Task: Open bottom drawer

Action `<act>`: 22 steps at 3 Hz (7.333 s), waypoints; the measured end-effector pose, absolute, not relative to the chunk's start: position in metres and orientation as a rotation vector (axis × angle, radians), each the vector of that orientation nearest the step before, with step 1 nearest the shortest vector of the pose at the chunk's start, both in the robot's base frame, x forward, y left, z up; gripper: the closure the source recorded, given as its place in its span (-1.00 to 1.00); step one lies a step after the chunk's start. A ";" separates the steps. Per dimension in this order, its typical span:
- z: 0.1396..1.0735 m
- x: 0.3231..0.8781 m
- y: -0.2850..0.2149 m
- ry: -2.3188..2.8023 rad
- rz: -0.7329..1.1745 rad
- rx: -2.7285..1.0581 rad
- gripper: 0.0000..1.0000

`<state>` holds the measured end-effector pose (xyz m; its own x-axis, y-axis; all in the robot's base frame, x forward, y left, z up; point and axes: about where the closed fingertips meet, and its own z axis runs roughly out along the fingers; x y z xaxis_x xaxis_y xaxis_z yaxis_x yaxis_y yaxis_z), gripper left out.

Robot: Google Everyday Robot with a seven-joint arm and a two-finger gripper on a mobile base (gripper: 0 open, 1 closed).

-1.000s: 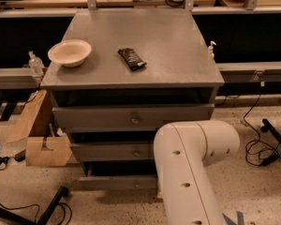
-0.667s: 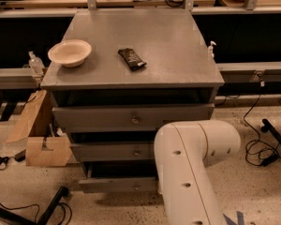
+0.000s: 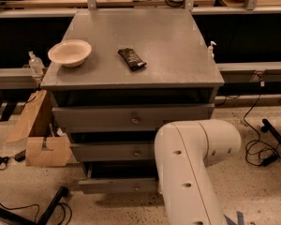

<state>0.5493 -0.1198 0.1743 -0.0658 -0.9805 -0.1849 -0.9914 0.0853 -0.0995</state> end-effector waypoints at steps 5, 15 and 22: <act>0.174 0.549 -0.120 2.154 0.078 -1.995 0.96; 0.165 0.519 -0.121 2.260 0.183 -2.004 1.00; 0.167 0.519 -0.121 2.260 0.183 -2.004 1.00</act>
Offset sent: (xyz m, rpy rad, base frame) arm -0.3606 -0.0641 0.0313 0.1367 0.2533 -0.1141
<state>0.5190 -0.1213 0.1672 -0.1192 -0.9789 -0.1661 -0.9928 0.1186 0.0136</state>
